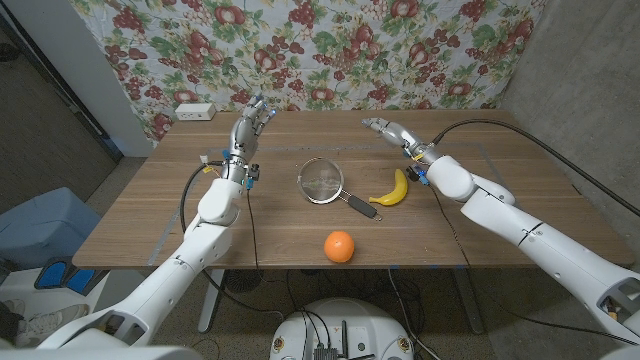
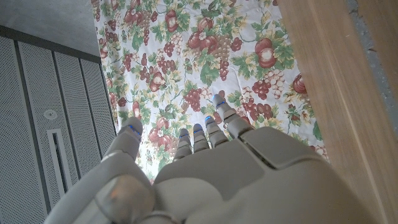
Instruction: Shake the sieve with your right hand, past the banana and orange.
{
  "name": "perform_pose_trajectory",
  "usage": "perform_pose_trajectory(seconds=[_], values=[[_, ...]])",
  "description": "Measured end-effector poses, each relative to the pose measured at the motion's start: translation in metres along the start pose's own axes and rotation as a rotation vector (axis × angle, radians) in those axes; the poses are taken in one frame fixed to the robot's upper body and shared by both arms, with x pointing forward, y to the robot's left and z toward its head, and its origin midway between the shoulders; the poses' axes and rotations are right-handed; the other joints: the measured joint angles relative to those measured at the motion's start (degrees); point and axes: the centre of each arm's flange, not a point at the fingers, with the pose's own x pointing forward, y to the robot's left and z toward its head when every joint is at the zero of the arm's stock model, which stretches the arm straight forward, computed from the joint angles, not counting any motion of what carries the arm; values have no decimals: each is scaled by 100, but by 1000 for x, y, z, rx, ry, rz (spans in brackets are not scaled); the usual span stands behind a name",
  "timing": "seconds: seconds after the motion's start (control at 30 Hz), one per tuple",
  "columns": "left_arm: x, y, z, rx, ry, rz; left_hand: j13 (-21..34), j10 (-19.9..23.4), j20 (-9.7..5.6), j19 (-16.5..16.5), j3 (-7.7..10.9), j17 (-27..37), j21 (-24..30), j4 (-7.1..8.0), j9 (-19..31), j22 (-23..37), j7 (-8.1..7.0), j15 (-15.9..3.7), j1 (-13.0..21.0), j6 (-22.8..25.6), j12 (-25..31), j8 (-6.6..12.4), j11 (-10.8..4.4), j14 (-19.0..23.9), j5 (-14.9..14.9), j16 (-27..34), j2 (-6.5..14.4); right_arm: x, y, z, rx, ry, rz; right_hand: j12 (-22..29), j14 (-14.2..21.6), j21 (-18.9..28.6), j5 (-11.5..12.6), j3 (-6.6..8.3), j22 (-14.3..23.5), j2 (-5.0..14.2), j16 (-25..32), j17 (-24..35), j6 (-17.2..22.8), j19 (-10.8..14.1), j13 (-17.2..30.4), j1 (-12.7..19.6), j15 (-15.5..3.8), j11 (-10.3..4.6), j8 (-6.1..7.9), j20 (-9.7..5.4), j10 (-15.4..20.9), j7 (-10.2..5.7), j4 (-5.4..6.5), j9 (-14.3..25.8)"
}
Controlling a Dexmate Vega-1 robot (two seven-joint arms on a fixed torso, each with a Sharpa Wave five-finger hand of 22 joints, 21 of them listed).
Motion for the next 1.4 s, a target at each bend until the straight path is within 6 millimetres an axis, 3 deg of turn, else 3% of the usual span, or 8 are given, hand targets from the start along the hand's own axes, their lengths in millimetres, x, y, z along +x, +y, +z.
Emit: perform_pose_trajectory(seconds=[0.87, 0.9, 1.27, 1.3, 1.4], values=[[6, 9, 7, 37, 59, -65, -30, -21, 0, 0, 27, 1, 0, 20, 0, -28, 20, 11, 0, -20, -23, 0, 22, -73, 0, -22, 0, -16, -12, -17, 323, -74, -184, -94, 144, -128, -66, 158, 0, -2, -55, -161, 306, 184, 1, 1, 2, 102, -45, -20, 164, 59, -32, -12], [6, 9, 7, 38, 61, -67, -30, -21, 0, 0, 27, 1, 0, 20, 0, -28, 20, -12, 0, -20, -23, 0, 22, -94, 0, -22, 0, -17, -10, -25, 357, -63, -202, -94, 144, -158, -66, 175, 0, -2, -79, -162, 315, 184, 1, 1, 2, 102, -45, -20, 164, 68, -15, -12], [4, 16, 10, 42, 76, -76, -30, -21, 0, 0, 45, -28, 0, 2, 0, -28, 40, -10, 0, -40, -23, 0, 22, -93, 0, -22, 0, -21, -11, -40, 496, -83, -277, -165, 144, -253, -88, 261, 1, 6, -134, -222, 471, 224, 2, 69, 2, 155, -66, 21, 216, 80, -39, -12], [4, 16, 10, 42, 77, -75, -30, -21, 0, 0, 45, -28, 0, 2, 0, -28, 40, -10, 0, -40, -23, 0, 22, -93, 0, -22, 0, -21, -11, -40, 501, -84, -280, -186, 144, -309, -88, 275, 1, 6, -159, -236, 479, 220, 2, 69, 2, 164, -94, 20, 226, 89, -54, -12], [2, 18, 10, 43, 81, -73, -30, -21, 0, 0, 45, -28, 0, 2, 0, -27, 40, -10, 0, -40, -23, 0, 22, -93, 0, -22, 0, -22, -11, -46, 541, -92, -308, -257, 144, -559, -132, 365, -21, 59, -268, -327, 542, -129, 2, 122, 2, 146, -179, -7, 309, 66, -144, -12]])
